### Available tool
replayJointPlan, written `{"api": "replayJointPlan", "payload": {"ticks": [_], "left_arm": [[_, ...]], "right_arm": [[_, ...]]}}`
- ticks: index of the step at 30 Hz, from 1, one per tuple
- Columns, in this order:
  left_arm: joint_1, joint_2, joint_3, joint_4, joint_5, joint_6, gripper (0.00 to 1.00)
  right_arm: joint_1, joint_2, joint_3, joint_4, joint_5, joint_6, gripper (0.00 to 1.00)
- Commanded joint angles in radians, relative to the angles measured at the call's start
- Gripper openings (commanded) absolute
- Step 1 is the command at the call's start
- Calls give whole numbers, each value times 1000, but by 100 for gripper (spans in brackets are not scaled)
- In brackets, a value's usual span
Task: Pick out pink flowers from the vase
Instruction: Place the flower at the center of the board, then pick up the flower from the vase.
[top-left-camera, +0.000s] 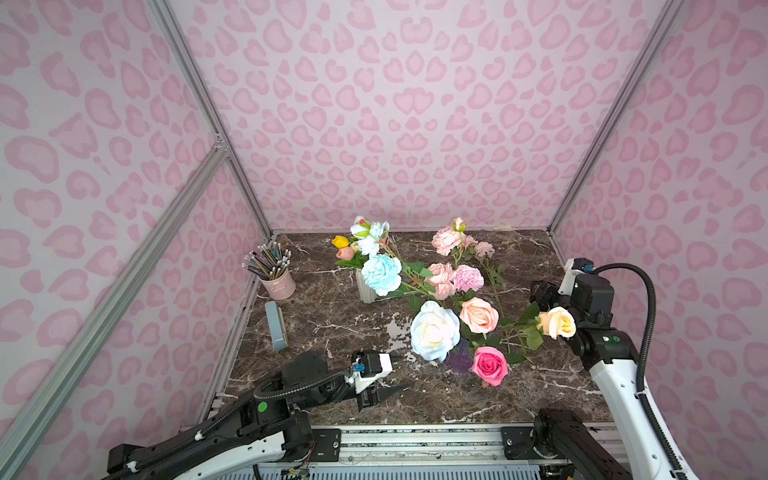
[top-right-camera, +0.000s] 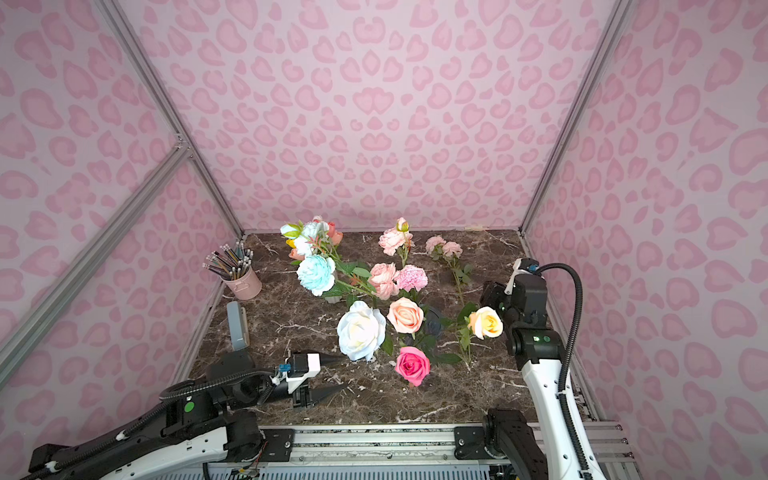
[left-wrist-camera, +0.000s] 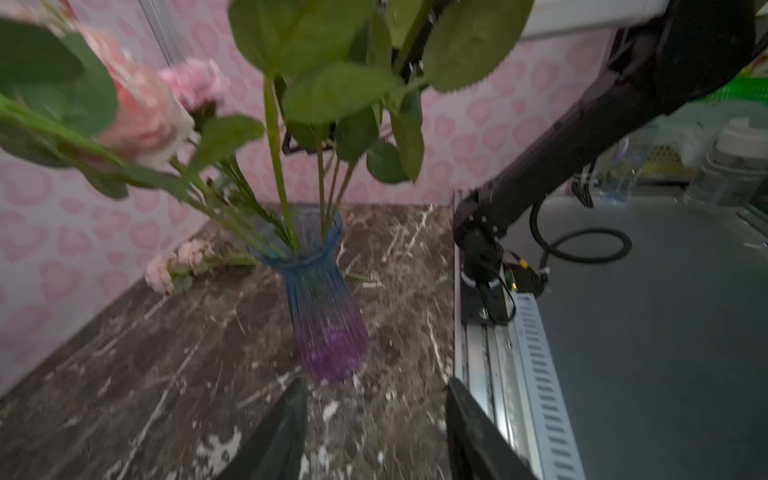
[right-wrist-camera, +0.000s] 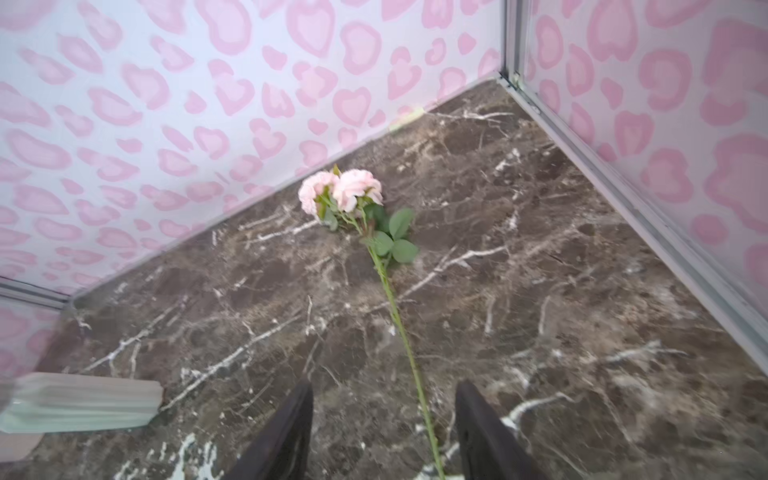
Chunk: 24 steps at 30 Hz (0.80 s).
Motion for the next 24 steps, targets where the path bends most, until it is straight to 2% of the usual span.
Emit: {"api": "replayJointPlan", "payload": {"ticks": [1, 5, 8, 13, 16, 21, 24], "left_arm": [[-66, 84, -96, 366, -106, 91, 56], [-124, 250, -101, 593, -193, 91, 57], [-213, 398, -69, 714, -339, 153, 57], [-224, 510, -67, 884, -443, 110, 58], [-223, 564, -42, 923, -478, 94, 58], [-224, 649, 14, 957, -428, 110, 52], [-221, 687, 27, 977, -436, 102, 49]], "right_arm": [[15, -31, -47, 72, -132, 68, 56], [20, -64, -76, 105, -148, 99, 56], [28, -65, -56, 93, -116, 94, 56], [42, -52, -28, 89, -102, 95, 56], [45, -49, -19, 85, -91, 93, 55], [50, -49, -6, 89, -83, 91, 55], [51, -49, 0, 85, -79, 86, 55]]}}
